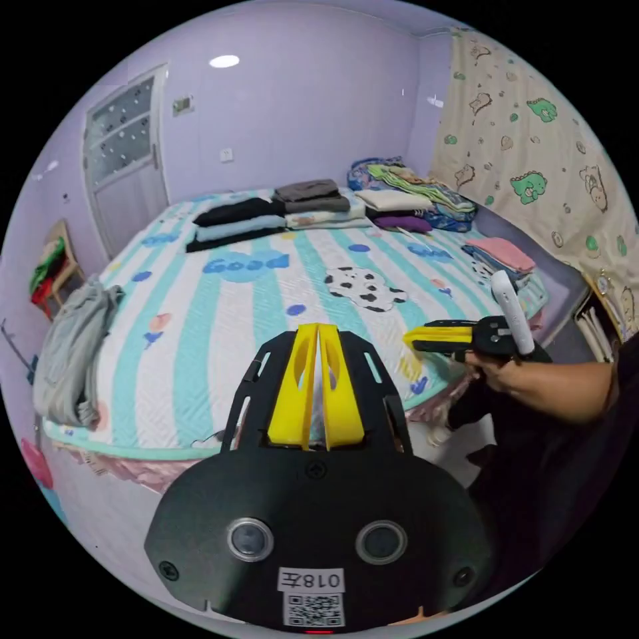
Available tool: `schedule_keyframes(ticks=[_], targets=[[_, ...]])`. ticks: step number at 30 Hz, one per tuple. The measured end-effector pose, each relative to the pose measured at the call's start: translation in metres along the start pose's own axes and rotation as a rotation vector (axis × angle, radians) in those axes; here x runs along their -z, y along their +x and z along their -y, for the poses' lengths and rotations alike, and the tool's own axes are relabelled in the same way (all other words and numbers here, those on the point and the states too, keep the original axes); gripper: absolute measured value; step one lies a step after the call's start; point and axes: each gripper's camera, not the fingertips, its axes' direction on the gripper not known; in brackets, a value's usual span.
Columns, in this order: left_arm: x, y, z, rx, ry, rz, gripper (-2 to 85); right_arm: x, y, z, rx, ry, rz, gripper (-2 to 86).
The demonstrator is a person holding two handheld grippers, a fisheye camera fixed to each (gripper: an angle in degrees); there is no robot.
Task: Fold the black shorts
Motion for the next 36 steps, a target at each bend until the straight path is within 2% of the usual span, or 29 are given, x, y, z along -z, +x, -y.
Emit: schedule_keyframes(ticks=[8, 14, 21, 32, 36], targets=[[-0.136, 0.061, 0.051, 0.080, -0.237, -0.006, 2.9, 0.007, 0.017, -0.004, -0.038, 0.022, -0.006, 0.9], [-0.153, 0.083, 0.054, 0.055, -0.137, 0.100, 4.5, 0.015, 0.039, -0.003, -0.007, 0.016, 0.024, -0.8], [-0.170, 0.045, 0.072, 0.046, -0.175, -0.057, 3.6, 0.026, 0.059, -0.009, -0.012, 0.057, 0.045, -1.0], [-0.181, 0.020, 0.065, 0.064, -0.201, -0.042, -0.3, 0.045, 0.093, -0.004, -0.075, 0.048, 0.061, -1.0], [-0.159, -0.010, 0.049, 0.146, -0.106, -0.132, -0.9, 0.066, 0.109, -0.010, -0.093, 0.129, 0.122, -1.0]])
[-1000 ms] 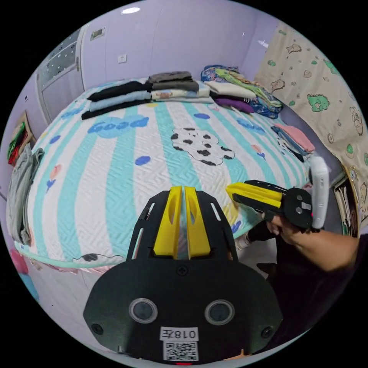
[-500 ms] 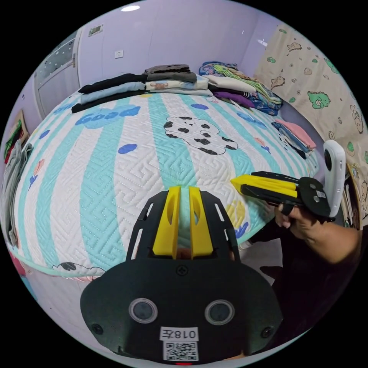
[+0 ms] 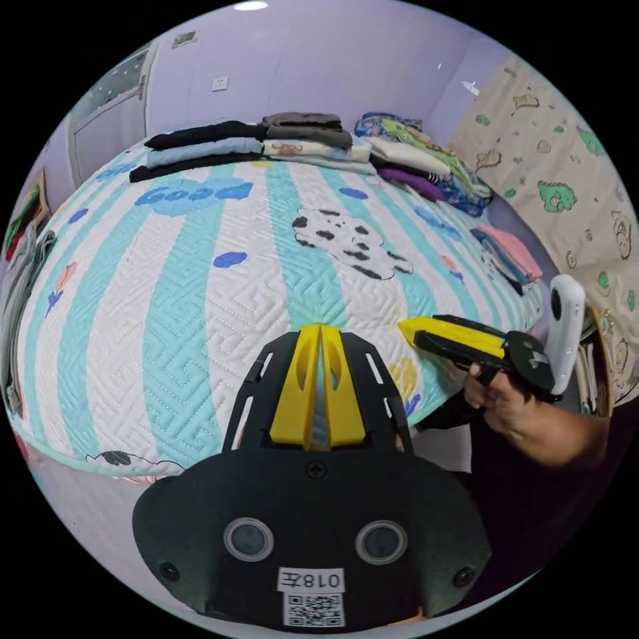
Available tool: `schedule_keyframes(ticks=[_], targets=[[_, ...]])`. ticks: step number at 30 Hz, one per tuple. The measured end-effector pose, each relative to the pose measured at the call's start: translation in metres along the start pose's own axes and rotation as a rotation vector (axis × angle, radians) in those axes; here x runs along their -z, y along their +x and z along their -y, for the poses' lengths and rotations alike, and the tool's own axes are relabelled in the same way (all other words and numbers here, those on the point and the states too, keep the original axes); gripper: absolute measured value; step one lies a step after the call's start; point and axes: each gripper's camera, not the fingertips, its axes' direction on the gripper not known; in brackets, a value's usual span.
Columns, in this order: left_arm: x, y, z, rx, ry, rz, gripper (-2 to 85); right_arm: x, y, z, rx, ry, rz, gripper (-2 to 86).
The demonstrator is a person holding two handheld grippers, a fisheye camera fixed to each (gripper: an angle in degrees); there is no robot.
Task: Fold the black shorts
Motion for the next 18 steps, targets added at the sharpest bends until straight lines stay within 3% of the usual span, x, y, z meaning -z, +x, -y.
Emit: schedule_keyframes(ticks=[2, 4, 10, 14, 18], targets=[[0.022, -0.014, -0.010, 0.009, 0.122, -0.061, -0.9, 0.031, 0.010, 0.003, 0.013, 0.134, 0.027, -1.0], [0.062, -0.046, -0.020, 0.057, 0.380, -0.198, -0.9, 0.050, 0.018, 0.011, 0.016, 0.208, 0.008, -1.0], [0.091, -0.137, -0.016, 0.029, 0.721, -0.586, -0.7, 0.087, 0.053, 0.042, -0.019, 0.360, -0.015, -0.8], [0.064, -0.187, -0.006, 0.008, 0.784, -0.756, 1.3, 0.093, 0.078, 0.062, -0.056, 0.412, 0.039, 0.4], [0.014, -0.232, 0.002, 0.043, 0.723, -0.870, 4.8, 0.075, 0.083, 0.103, 0.022, 0.357, 0.089, 2.4]])
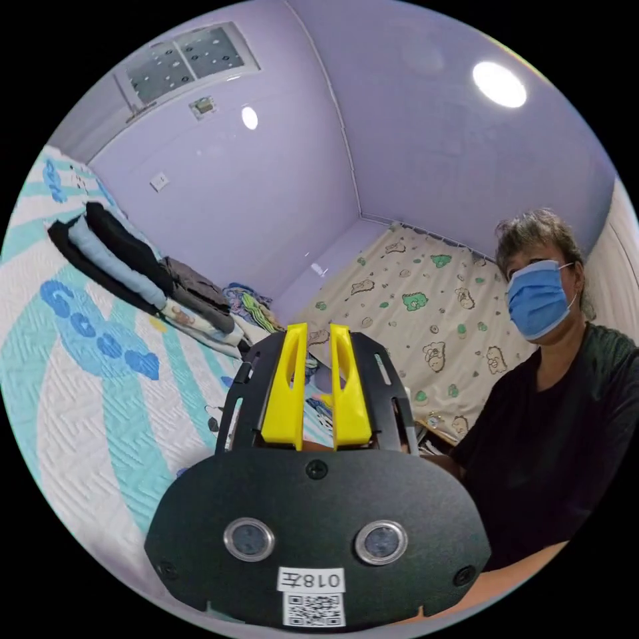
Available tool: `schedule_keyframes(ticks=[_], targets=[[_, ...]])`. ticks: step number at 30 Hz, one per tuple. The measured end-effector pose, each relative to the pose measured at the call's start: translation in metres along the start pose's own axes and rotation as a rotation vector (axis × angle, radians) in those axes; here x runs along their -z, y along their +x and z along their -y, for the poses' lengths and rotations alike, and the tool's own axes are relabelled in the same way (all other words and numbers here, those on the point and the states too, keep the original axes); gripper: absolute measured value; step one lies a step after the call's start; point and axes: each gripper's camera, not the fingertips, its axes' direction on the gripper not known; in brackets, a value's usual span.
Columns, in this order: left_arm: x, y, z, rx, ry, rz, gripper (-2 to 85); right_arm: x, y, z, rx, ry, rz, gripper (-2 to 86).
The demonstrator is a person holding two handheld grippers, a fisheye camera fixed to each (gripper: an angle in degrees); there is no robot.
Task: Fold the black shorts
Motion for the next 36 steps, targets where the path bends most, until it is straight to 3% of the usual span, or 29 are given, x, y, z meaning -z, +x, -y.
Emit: schedule_keyframes(ticks=[5, 9, 12, 15, 20, 23, 30, 33, 36], targets=[[0.024, -0.040, -0.023, 0.084, 0.096, 0.011, 1.6, -0.092, -0.003, 0.069, 0.121, -0.013, 0.046, 6.9], [0.054, -0.058, -0.027, 0.126, 0.116, 0.177, -0.5, -0.173, -0.003, 0.128, 0.145, 0.014, -0.016, 8.4], [0.070, -0.070, -0.030, 0.172, 0.136, 0.196, -0.8, -0.245, 0.009, 0.187, 0.109, -0.015, -0.065, 9.0], [0.082, -0.080, -0.028, 0.195, 0.153, 0.187, -0.9, -0.312, 0.027, 0.234, 0.037, -0.086, -0.153, 9.6], [0.093, -0.084, -0.023, 0.192, 0.161, 0.185, -0.9, -0.395, 0.047, 0.258, -0.064, -0.371, -0.243, 8.4], [0.100, -0.078, -0.018, 0.168, 0.177, 0.183, -0.9, -0.378, 0.026, 0.263, -0.003, -0.297, -0.265, 1.4], [0.120, -0.042, -0.003, 0.041, 0.236, 0.339, -1.0, -0.266, -0.037, 0.252, 0.126, -0.189, -0.109, -0.1], [0.138, -0.018, 0.000, -0.011, 0.319, 0.463, -0.9, -0.186, -0.076, 0.190, 0.287, -0.241, -0.115, 0.2], [0.141, 0.001, -0.001, -0.032, 0.334, 0.475, -0.9, -0.091, -0.111, 0.098, 0.362, -0.299, -0.036, 1.6]])
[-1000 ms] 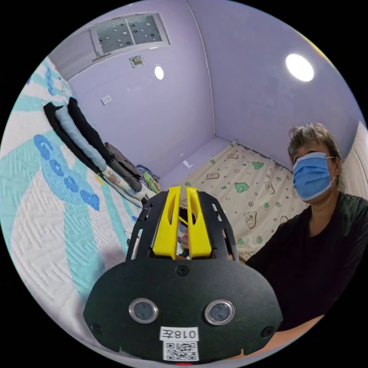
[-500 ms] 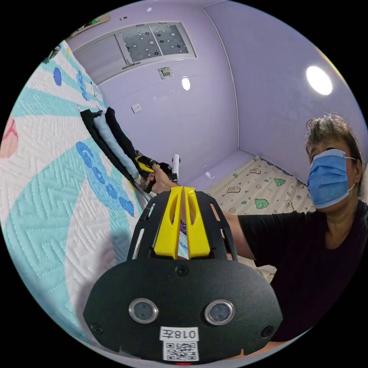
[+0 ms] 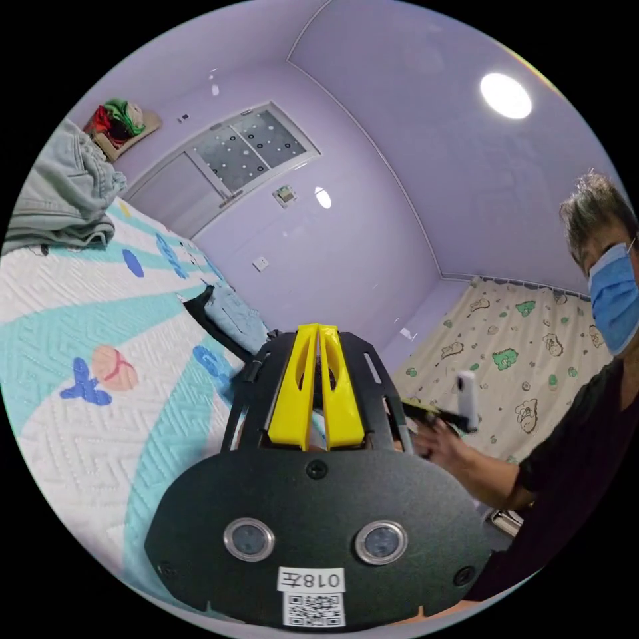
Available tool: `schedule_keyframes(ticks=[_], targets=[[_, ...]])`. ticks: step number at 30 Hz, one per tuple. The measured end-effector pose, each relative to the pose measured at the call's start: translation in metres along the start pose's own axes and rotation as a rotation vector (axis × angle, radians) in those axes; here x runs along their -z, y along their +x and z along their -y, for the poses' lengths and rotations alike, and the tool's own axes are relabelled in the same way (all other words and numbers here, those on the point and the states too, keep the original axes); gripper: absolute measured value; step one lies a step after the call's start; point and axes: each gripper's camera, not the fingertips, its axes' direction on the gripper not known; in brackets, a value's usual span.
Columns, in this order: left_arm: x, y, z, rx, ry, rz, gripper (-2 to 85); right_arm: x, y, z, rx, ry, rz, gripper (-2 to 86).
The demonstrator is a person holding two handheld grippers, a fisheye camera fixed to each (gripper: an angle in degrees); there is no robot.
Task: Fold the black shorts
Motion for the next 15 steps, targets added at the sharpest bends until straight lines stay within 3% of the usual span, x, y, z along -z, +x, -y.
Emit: schedule_keyframes(ticks=[2, 5, 10, 15], targets=[[-0.001, 0.017, -0.003, -0.036, -0.034, 0.008, -0.7, 0.028, -0.050, -0.076, 0.031, -0.148, 0.112, 3.9], [-0.016, 0.049, -0.011, -0.079, -0.172, 0.020, 0.2, 0.053, -0.078, -0.149, -0.066, -0.215, 0.069, 5.1], [-0.070, 0.122, -0.039, -0.090, -0.461, -0.028, 5.1, 0.081, -0.049, -0.179, -0.285, -0.081, 0.039, 6.6], [-0.119, 0.190, -0.081, -0.109, -0.626, 0.013, 6.1, 0.049, 0.006, -0.166, -0.447, -0.008, -0.023, 8.8]])
